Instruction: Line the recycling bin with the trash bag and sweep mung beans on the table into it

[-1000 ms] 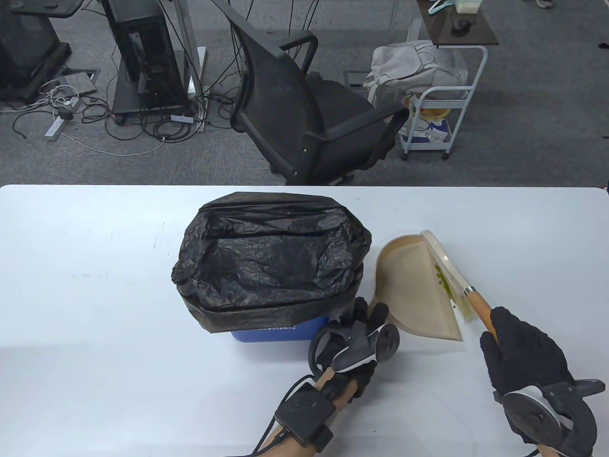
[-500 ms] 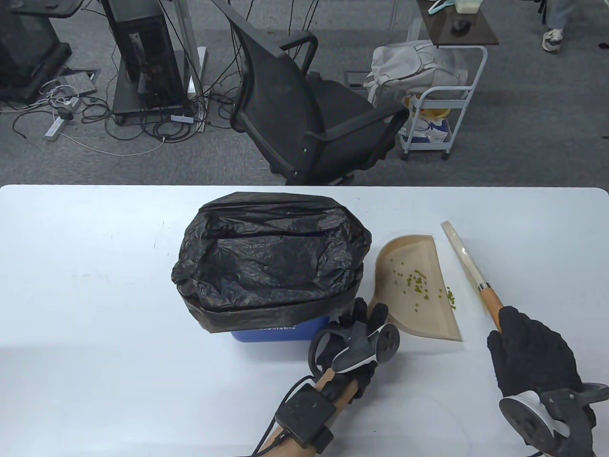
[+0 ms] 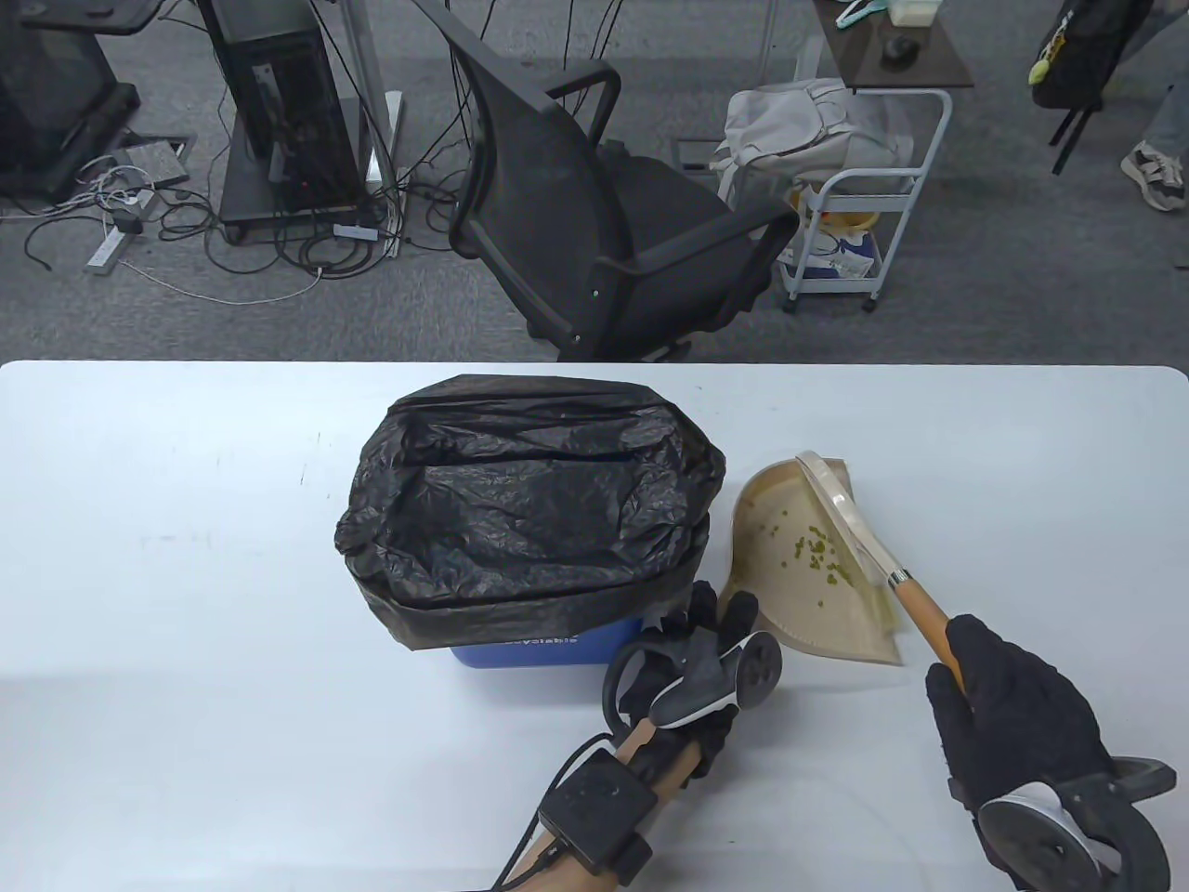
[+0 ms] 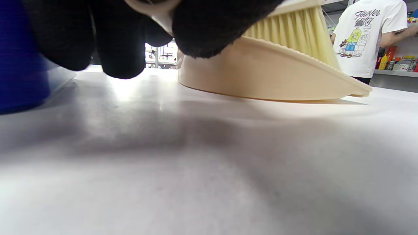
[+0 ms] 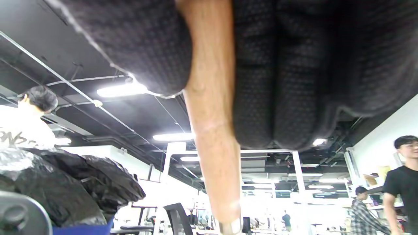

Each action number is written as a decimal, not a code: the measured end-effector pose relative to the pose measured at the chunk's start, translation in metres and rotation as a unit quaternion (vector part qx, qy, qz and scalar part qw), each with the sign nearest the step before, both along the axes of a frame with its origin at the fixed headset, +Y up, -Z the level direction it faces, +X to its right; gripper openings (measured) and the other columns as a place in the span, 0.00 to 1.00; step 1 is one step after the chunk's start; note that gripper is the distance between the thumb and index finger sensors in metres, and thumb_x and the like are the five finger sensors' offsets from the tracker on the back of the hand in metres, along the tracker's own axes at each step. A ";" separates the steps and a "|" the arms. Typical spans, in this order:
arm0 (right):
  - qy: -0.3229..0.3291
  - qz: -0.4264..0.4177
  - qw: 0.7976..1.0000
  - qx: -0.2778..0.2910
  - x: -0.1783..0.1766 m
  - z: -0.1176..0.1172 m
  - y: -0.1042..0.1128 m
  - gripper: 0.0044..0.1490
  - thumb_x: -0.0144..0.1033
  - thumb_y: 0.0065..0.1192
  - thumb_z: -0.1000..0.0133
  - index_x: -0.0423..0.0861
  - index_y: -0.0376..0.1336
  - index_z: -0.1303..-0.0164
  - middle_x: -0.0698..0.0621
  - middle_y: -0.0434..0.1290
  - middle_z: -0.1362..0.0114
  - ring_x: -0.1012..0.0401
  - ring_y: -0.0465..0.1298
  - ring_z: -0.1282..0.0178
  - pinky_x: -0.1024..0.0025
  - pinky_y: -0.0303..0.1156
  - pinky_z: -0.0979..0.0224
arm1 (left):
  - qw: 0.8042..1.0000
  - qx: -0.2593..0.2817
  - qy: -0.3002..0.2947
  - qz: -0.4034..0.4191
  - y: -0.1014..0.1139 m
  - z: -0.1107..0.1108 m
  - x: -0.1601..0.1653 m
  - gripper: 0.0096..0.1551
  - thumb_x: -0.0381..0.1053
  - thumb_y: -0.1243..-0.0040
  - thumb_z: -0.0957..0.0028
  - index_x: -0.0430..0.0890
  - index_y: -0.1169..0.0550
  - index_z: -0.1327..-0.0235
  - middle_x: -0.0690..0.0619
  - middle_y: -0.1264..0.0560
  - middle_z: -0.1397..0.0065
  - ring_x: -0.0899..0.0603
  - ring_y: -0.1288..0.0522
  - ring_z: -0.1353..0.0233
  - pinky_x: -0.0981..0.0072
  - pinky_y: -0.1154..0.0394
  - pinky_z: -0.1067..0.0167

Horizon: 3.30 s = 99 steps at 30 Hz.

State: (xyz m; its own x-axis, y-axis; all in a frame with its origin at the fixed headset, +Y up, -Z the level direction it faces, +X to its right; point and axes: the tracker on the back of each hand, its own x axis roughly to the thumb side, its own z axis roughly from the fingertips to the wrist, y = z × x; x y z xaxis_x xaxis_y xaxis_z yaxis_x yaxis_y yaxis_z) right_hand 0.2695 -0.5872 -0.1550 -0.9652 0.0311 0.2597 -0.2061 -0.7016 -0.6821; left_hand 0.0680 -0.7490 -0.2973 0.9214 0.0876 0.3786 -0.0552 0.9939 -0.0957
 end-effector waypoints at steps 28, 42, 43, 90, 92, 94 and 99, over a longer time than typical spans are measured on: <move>-0.052 -0.014 0.998 -0.017 -0.006 -0.014 -0.002 0.34 0.39 0.72 0.50 0.28 0.75 0.42 0.31 0.87 0.54 0.40 0.89 0.58 0.41 0.83 0.55 | 1.000 0.002 0.010 -0.028 0.004 0.003 0.005 0.41 0.31 0.36 0.47 0.47 0.37 0.19 0.27 0.36 0.17 0.18 0.23 0.30 0.22 0.23 0.40; -0.092 0.057 0.994 0.028 -0.006 -0.014 -0.001 0.34 0.39 0.73 0.50 0.29 0.75 0.42 0.32 0.87 0.54 0.41 0.89 0.58 0.41 0.83 0.54 | 0.999 -0.014 0.019 -0.023 0.004 0.002 0.004 0.42 0.31 0.36 0.47 0.48 0.37 0.18 0.28 0.37 0.17 0.17 0.24 0.29 0.20 0.22 0.43; -0.097 0.067 0.993 0.023 -0.005 -0.016 -0.005 0.34 0.39 0.73 0.50 0.29 0.75 0.42 0.32 0.87 0.54 0.41 0.89 0.58 0.41 0.83 0.54 | 0.999 -0.014 0.020 -0.023 0.004 0.002 0.004 0.42 0.31 0.36 0.47 0.48 0.37 0.18 0.28 0.37 0.17 0.17 0.24 0.30 0.20 0.22 0.43; -0.044 -0.011 0.999 0.027 0.001 -0.006 -0.002 0.34 0.39 0.72 0.50 0.30 0.75 0.41 0.32 0.86 0.53 0.40 0.89 0.57 0.41 0.83 0.54 | 0.997 -0.016 0.037 -0.069 0.006 0.008 0.012 0.43 0.32 0.35 0.46 0.50 0.38 0.18 0.28 0.36 0.17 0.18 0.22 0.31 0.19 0.21 0.45; -0.053 0.004 0.998 0.028 0.003 -0.008 -0.005 0.34 0.39 0.72 0.50 0.30 0.75 0.41 0.32 0.87 0.53 0.41 0.89 0.57 0.42 0.83 0.54 | 0.997 -0.016 0.037 -0.067 0.006 0.008 0.011 0.43 0.32 0.35 0.46 0.50 0.38 0.18 0.28 0.36 0.17 0.18 0.22 0.31 0.19 0.21 0.45; -0.050 0.001 0.999 0.017 0.004 -0.008 -0.010 0.34 0.39 0.72 0.50 0.30 0.75 0.42 0.32 0.87 0.53 0.41 0.89 0.57 0.42 0.83 0.54 | 0.997 -0.021 0.038 -0.059 0.006 0.007 0.010 0.43 0.32 0.35 0.46 0.50 0.38 0.18 0.29 0.36 0.17 0.18 0.21 0.31 0.19 0.21 0.45; -0.017 -0.017 1.000 0.017 -0.003 0.002 -0.013 0.34 0.39 0.72 0.50 0.30 0.75 0.42 0.32 0.87 0.54 0.41 0.89 0.58 0.42 0.83 0.54 | 0.998 -0.022 0.039 -0.048 0.005 0.006 0.007 0.43 0.32 0.35 0.46 0.51 0.38 0.18 0.29 0.36 0.17 0.18 0.21 0.31 0.20 0.21 0.45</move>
State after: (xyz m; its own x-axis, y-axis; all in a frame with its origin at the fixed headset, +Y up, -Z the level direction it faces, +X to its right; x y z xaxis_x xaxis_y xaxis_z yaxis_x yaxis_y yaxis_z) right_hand 0.2660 -0.6000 -0.1533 -0.9717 0.0566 0.2292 -0.2070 -0.6709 -0.7121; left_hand 0.0747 -0.7436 -0.2911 0.9529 0.0120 0.3030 0.0316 0.9899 -0.1384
